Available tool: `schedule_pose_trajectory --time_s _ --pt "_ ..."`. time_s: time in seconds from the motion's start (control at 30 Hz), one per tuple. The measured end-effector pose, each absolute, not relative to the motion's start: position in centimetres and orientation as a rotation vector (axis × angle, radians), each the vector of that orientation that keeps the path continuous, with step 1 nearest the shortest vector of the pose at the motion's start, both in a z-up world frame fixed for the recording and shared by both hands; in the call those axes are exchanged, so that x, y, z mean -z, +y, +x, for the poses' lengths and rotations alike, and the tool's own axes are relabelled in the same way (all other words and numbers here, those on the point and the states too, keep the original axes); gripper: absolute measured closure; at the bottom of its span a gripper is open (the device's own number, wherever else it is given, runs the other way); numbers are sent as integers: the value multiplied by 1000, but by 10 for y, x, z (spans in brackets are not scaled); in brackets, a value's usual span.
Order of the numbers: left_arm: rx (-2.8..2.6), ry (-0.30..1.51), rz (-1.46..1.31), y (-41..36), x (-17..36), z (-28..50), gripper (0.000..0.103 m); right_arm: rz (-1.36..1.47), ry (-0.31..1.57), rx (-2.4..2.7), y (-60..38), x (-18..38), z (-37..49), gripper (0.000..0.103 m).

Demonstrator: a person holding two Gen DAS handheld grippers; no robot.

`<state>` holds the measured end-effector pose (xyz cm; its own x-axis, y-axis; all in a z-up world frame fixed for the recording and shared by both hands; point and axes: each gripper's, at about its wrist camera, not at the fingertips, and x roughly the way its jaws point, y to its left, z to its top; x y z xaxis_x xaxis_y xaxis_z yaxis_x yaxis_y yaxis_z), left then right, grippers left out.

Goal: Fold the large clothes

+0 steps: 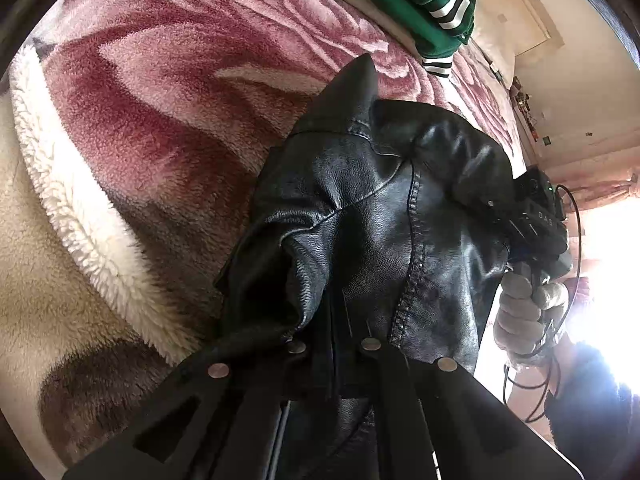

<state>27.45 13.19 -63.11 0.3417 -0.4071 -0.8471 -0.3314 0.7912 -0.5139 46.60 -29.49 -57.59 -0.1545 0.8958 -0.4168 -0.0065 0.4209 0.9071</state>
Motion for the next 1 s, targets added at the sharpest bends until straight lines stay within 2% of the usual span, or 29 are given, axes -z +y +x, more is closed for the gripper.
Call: schedule_pose_trajectory --time_s 0.07,0.17,0.33,0.47,0.63,0.77,0.87,1.0 --pt "64 1250 -715 133 632 275 99 791 1449 -959 -297 553 456 79" --pt "88 1242 -744 137 636 273 99 776 1353 -993 -300 507 433 81" --pt "106 1221 -790 139 642 267 99 608 1307 -1064 -273 450 380 81" --pt "78 1203 -897 150 631 250 99 482 1279 -1046 -260 428 357 82" --pt "-11 1169 -885 155 582 185 99 537 1272 -976 -275 424 358 82" --pt "-141 1285 -931 153 627 133 99 483 1264 -988 -268 416 333 82" --pt "-136 1200 -1161 169 668 108 99 366 1227 -1032 -249 398 304 82" --pt "-96 1166 -1192 176 667 105 99 76 1128 -1144 -210 373 243 82"
